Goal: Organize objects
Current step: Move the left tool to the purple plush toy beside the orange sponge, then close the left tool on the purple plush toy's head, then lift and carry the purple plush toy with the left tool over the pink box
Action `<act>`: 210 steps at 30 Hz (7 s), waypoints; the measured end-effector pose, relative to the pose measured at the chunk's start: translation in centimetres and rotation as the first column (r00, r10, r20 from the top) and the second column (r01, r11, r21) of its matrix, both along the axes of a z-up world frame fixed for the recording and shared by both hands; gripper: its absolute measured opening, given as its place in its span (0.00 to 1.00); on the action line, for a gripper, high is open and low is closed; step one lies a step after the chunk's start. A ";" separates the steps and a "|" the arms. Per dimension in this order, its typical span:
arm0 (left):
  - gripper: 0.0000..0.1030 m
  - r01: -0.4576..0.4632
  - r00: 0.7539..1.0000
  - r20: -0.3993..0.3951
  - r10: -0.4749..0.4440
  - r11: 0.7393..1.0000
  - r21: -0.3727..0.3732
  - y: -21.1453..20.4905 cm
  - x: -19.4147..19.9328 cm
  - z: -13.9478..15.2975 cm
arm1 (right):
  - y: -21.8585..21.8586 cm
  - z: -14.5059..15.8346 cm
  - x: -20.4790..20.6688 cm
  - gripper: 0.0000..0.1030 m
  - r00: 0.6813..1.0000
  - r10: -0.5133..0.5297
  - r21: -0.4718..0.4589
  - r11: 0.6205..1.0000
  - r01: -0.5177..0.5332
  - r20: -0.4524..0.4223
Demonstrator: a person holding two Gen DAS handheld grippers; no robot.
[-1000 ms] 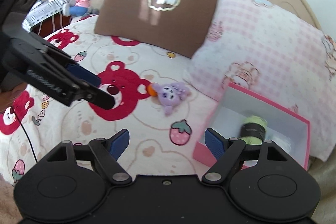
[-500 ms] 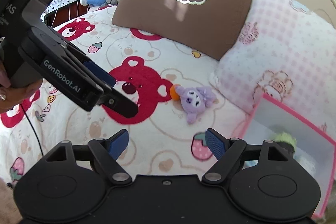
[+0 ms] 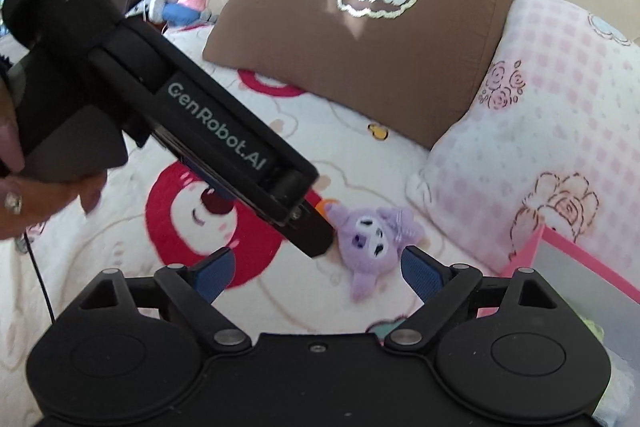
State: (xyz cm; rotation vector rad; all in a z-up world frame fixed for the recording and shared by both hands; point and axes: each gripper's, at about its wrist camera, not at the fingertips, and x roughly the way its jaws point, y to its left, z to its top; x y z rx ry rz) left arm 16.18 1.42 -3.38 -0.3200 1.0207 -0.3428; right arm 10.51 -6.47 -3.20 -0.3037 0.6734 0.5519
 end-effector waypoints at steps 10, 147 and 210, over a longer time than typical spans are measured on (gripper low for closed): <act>0.96 0.036 0.998 0.041 -0.037 0.999 0.029 0.0 1.9 -2.6 | 1.7 -5.8 3.0 0.90 0.993 -0.105 0.015 0.994 0.106 -0.048; 0.32 -0.134 0.991 0.015 0.134 0.991 -0.012 1.5 -2.1 -9.3 | 3.6 -13.0 1.3 0.85 0.991 -0.031 0.051 0.998 0.038 -0.131; 0.33 0.172 0.976 0.140 -0.167 0.985 -0.019 -11.7 -9.9 5.2 | -8.7 3.5 -9.2 0.75 0.951 -0.303 0.080 0.948 0.308 -0.062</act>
